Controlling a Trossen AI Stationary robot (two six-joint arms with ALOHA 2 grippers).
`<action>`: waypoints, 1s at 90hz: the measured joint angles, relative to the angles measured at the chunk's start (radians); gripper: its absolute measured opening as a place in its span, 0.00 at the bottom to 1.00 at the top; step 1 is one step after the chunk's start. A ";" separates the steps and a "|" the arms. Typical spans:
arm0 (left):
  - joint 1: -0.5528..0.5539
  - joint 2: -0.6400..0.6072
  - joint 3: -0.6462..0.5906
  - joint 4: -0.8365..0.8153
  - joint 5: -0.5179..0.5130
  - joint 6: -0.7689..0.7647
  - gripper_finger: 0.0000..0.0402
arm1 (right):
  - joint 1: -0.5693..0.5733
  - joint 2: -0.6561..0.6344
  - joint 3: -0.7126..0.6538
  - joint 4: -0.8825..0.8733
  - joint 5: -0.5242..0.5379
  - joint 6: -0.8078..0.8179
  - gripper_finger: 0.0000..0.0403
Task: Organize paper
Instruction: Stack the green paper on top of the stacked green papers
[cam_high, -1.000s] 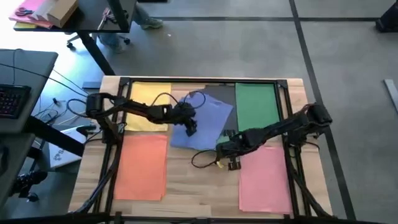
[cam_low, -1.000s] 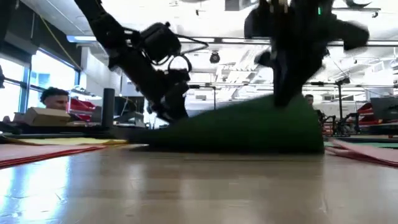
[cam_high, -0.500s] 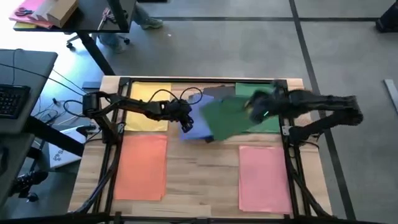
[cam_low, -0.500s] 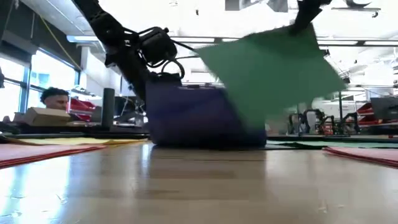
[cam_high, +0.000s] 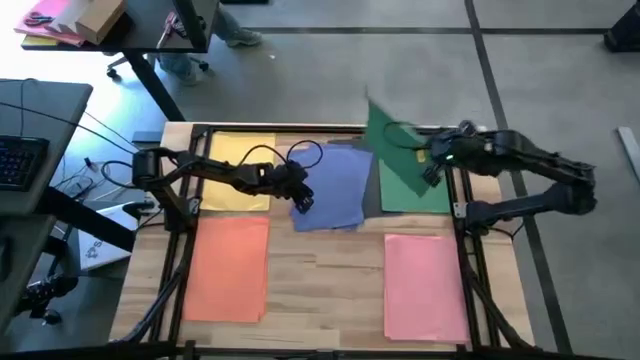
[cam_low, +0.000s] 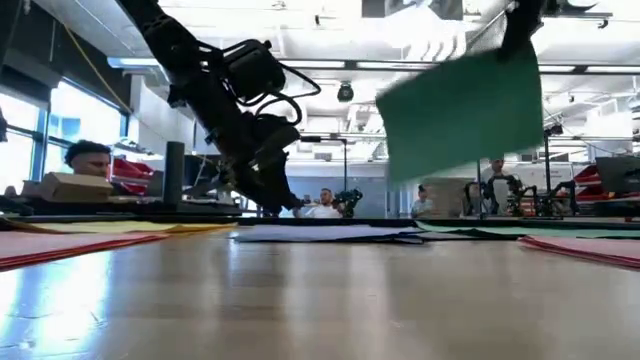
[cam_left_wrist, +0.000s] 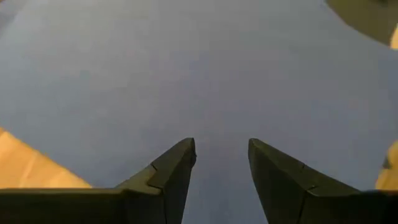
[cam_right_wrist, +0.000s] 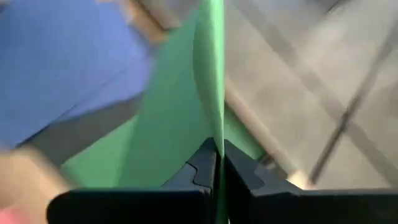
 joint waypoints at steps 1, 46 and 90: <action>0.000 0.000 0.000 0.002 0.004 -0.003 0.36 | 0.000 0.003 -0.010 0.002 -0.011 0.014 0.00; -0.013 0.000 0.000 0.042 0.064 -0.084 0.36 | 0.023 0.221 -0.391 0.446 -0.152 0.326 0.00; -0.013 -0.001 0.001 0.043 0.065 -0.099 0.36 | 0.039 0.223 -0.686 0.684 -0.420 0.947 0.00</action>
